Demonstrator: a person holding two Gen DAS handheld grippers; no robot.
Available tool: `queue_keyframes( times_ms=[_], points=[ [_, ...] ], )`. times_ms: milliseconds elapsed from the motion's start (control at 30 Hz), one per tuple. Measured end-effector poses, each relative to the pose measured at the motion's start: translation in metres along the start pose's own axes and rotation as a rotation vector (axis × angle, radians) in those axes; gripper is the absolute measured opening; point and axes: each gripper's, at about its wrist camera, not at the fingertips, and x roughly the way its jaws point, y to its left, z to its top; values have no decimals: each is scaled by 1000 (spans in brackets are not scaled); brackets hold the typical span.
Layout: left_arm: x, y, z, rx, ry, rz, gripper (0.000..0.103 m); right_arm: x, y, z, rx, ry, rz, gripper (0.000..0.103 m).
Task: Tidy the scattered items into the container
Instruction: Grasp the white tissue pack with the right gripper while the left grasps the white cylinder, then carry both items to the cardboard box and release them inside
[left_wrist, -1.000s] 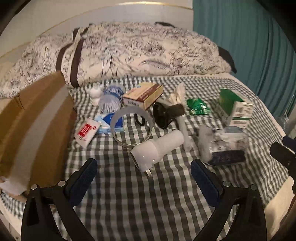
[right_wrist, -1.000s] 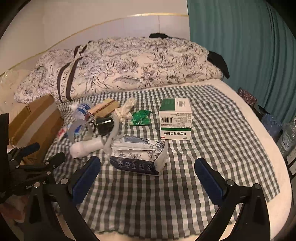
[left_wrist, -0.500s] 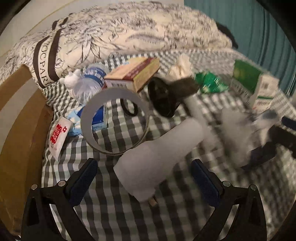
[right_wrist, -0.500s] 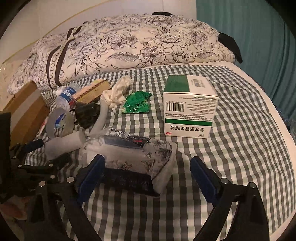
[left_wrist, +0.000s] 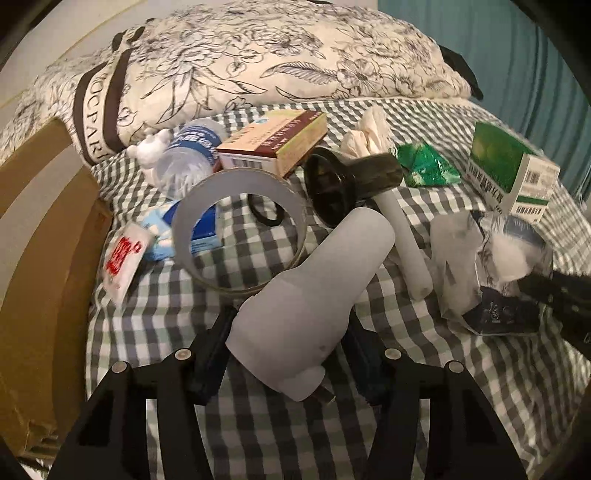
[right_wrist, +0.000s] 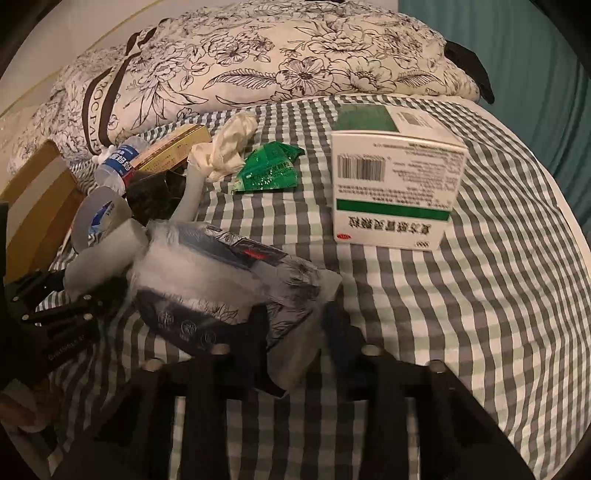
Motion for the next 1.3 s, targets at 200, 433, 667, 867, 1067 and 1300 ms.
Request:
queue_keyframes(
  times_ms=[200, 433, 667, 867, 1067, 1300],
  points=[
    [-31, 10, -5, -54, -36, 0, 57, -16, -5, -9, 39, -7, 29, 22],
    [-67, 13, -10, -81, -58, 7, 57, -56, -3, -12, 47, -78, 33, 21],
    [-106, 12, -9, -86, -97, 2, 57, -99, 8, -10, 38, -136, 35, 21],
    [-145, 15, -12, -89, -140, 16, 57, -137, 21, -13, 24, -191, 47, 21],
    [-179, 22, -18, -105, -174, 23, 57, -175, 40, -18, 0, -249, 62, 21],
    [-211, 41, -23, -126, -209, 27, 57, -207, 68, -25, -38, -289, 76, 21]
  ],
)
